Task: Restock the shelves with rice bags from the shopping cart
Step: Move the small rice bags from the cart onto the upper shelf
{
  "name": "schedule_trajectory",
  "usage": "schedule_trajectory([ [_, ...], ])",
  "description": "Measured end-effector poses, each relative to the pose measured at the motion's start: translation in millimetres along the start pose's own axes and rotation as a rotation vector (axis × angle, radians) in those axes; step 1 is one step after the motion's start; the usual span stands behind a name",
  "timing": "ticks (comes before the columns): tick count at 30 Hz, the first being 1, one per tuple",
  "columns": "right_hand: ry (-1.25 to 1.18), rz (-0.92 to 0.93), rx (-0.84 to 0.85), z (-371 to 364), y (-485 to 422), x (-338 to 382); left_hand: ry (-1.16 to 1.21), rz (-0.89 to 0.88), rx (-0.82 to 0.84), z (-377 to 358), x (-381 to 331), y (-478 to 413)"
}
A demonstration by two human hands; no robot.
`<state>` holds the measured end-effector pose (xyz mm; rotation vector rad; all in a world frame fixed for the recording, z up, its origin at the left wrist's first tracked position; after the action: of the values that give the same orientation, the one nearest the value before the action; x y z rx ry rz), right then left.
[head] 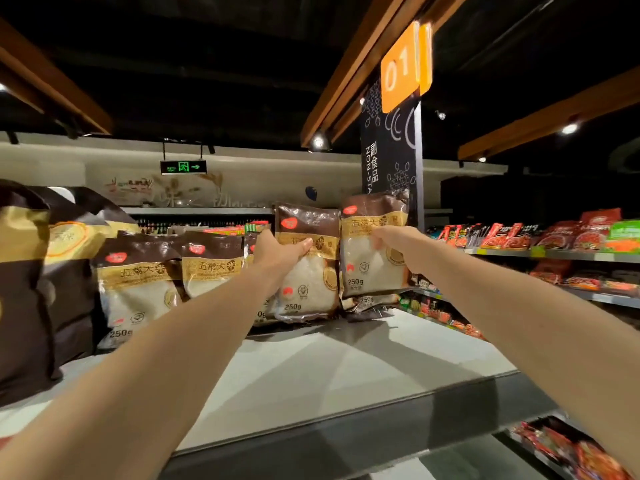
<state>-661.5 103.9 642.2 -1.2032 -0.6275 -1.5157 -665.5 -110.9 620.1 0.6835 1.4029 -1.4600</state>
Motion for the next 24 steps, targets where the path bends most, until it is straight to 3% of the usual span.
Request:
schedule_trajectory([
  [6,-0.117,0.086,0.032,-27.9,-48.4,-22.2,-0.026,-0.007,-0.060,2.7,19.4,-8.0],
  [10,0.008,0.013,0.130,-36.2,-58.8,-43.8,-0.036,-0.003,-0.078,4.8,22.1,-11.5],
  [17,0.060,-0.093,0.084,-27.4,-58.6,-47.8,-0.099,-0.007,-0.054,3.3,24.5,-10.2],
  [22,0.024,-0.045,-0.025,-17.4,-62.7,-47.0,-0.107,-0.014,-0.046,0.2,24.0,-10.6],
  [24,0.140,-0.064,0.015,-15.8,-60.7,-52.1,-0.106,-0.004,-0.036,0.1,24.6,-10.3],
])
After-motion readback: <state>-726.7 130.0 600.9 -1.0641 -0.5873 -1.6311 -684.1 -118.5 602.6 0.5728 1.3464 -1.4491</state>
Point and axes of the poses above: each hand's wrist, its own y-axis away from the middle knuckle, its own z-axis out of the back of the hand, x = y × z, the point moved 2 cm from there along -y, towards the middle knuckle, and after that the axes turned 5 degrees about x, right-handed, at the moved point
